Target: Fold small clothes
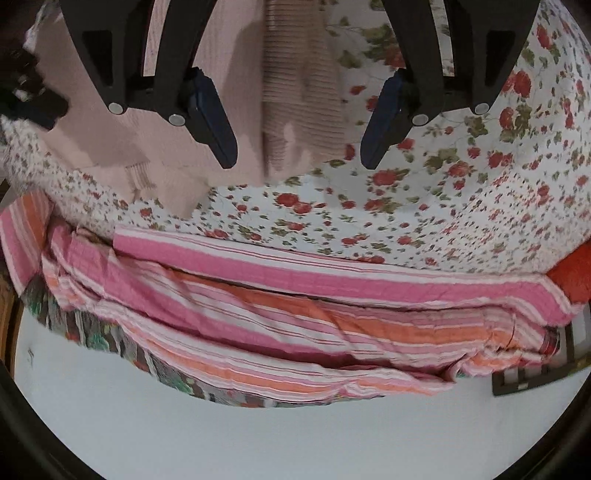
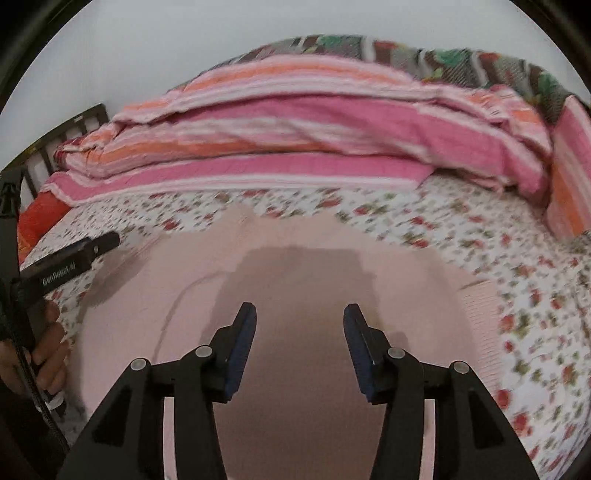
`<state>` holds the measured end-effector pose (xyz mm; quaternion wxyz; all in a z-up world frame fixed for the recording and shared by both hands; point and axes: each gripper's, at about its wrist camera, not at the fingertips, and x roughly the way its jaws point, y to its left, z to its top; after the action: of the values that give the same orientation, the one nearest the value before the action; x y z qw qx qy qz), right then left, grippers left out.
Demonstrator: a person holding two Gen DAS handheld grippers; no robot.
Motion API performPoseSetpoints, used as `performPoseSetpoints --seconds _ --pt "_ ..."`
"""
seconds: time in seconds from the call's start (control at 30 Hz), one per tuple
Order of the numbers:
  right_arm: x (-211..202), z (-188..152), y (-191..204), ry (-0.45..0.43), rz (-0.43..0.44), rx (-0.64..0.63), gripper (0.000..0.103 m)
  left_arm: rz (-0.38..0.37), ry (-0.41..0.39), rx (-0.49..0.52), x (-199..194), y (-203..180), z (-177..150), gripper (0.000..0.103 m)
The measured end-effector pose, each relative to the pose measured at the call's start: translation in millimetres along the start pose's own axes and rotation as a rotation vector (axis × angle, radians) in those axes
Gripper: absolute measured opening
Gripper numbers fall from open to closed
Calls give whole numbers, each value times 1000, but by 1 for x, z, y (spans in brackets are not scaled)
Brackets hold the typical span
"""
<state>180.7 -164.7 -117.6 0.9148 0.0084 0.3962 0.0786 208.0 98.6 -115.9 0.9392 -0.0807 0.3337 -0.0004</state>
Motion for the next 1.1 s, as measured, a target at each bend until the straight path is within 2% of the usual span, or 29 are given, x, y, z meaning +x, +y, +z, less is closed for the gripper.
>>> performPoseSetpoints --seconds 0.1,0.2,0.37,0.5,0.83,1.1 --pt "13 -3 18 22 -9 -28 46 -11 -16 -43 -3 18 0 67" --pt "29 -3 28 33 -72 -31 45 -10 -26 -66 -3 30 1 67" --pt "50 16 30 96 -110 4 45 -18 -28 -113 0 48 5 67" --pt "71 31 24 162 -154 44 39 -31 -22 -137 8 55 6 67" --pt "94 48 19 195 -151 60 39 -57 1 -130 21 52 8 67" --pt "69 33 24 195 -113 30 39 -86 -6 -120 8 43 12 67"
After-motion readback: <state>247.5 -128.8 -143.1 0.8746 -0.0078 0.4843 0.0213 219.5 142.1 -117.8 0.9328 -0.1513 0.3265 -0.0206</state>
